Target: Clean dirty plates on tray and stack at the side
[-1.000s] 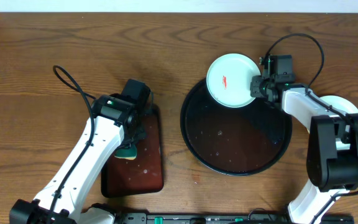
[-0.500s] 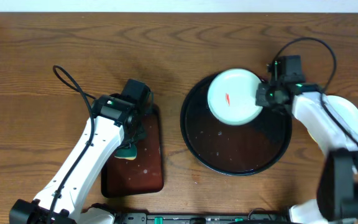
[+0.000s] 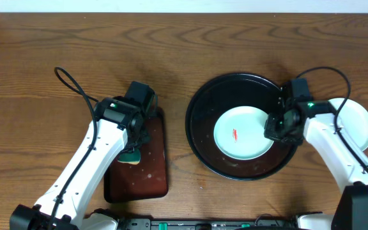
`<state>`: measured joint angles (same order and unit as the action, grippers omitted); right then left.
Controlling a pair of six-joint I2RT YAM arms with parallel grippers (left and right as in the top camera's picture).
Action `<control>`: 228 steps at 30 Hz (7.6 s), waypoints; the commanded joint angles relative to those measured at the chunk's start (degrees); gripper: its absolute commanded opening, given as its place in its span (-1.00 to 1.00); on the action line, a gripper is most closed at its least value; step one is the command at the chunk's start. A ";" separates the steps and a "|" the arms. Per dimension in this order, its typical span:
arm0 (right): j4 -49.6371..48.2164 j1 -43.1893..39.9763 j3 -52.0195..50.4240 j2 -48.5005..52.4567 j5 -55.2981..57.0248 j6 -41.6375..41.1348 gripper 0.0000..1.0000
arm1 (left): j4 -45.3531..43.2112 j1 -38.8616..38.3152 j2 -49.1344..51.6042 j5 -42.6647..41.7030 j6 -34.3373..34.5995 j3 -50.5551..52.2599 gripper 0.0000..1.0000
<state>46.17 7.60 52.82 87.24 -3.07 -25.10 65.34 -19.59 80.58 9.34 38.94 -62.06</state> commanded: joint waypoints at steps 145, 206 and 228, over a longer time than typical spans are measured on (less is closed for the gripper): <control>-13.16 -0.37 -6.49 9.05 -6.43 19.63 -0.98 | -37.20 -26.32 39.43 -26.36 5.46 -15.50 -0.85; -12.28 0.76 -6.49 9.05 -6.38 19.63 -0.98 | -37.73 -31.28 42.40 -34.40 5.51 -19.93 -0.82; -11.78 0.74 -6.49 9.05 -5.77 19.98 -0.98 | -12.48 -19.67 31.36 -7.37 2.64 -21.99 -0.85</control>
<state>33.45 7.86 47.90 94.35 -12.03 -6.92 50.78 -40.82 116.27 -6.68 43.03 -85.34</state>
